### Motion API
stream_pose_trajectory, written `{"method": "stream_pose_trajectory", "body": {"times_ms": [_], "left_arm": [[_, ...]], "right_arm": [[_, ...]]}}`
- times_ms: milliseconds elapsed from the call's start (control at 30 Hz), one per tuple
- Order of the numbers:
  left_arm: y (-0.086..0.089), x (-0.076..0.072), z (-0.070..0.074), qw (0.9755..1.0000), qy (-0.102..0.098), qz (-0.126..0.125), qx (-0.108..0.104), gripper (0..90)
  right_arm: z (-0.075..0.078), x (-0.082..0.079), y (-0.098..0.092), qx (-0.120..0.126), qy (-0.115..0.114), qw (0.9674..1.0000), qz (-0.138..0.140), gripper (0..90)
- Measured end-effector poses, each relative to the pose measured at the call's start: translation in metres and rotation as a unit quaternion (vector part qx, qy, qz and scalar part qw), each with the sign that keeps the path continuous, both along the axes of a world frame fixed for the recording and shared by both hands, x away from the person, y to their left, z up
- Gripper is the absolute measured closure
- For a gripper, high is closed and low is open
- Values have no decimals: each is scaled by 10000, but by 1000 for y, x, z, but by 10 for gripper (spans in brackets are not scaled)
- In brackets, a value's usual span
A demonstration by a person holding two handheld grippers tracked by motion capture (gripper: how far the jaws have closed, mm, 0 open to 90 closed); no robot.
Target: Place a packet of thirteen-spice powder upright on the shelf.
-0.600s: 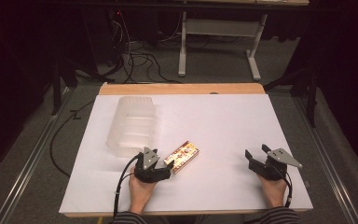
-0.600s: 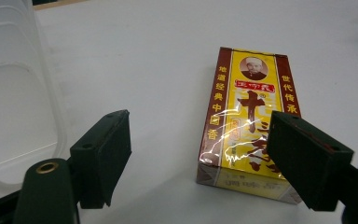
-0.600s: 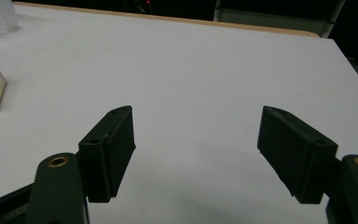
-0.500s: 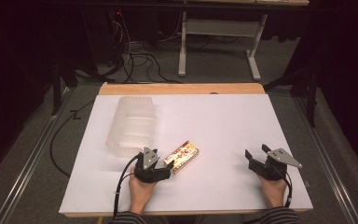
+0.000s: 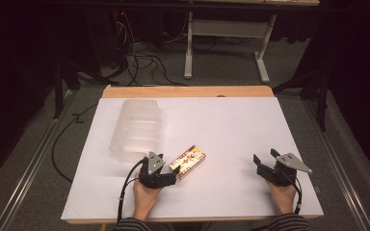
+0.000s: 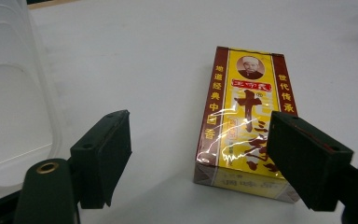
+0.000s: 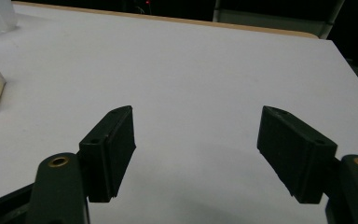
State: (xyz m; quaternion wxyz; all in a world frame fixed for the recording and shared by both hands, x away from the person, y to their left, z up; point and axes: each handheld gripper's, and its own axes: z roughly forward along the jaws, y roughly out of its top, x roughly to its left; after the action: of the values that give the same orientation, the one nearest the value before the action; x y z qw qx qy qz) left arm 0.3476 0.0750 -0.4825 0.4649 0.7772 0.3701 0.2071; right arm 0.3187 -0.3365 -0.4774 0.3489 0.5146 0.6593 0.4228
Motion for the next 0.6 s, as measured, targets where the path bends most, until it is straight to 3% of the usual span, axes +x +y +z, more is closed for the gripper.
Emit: {"method": "stream_pose_trajectory", "body": {"times_ms": [300,600], "left_arm": [[1,2,0,9999,74,-42,-61,226],[0,-1,3,9999,62,-96,20,219]], "right_arm": [[0,0,1,-18,13,10000,5,283],[0,0,1,-53,-1,10000,38,283]]}}
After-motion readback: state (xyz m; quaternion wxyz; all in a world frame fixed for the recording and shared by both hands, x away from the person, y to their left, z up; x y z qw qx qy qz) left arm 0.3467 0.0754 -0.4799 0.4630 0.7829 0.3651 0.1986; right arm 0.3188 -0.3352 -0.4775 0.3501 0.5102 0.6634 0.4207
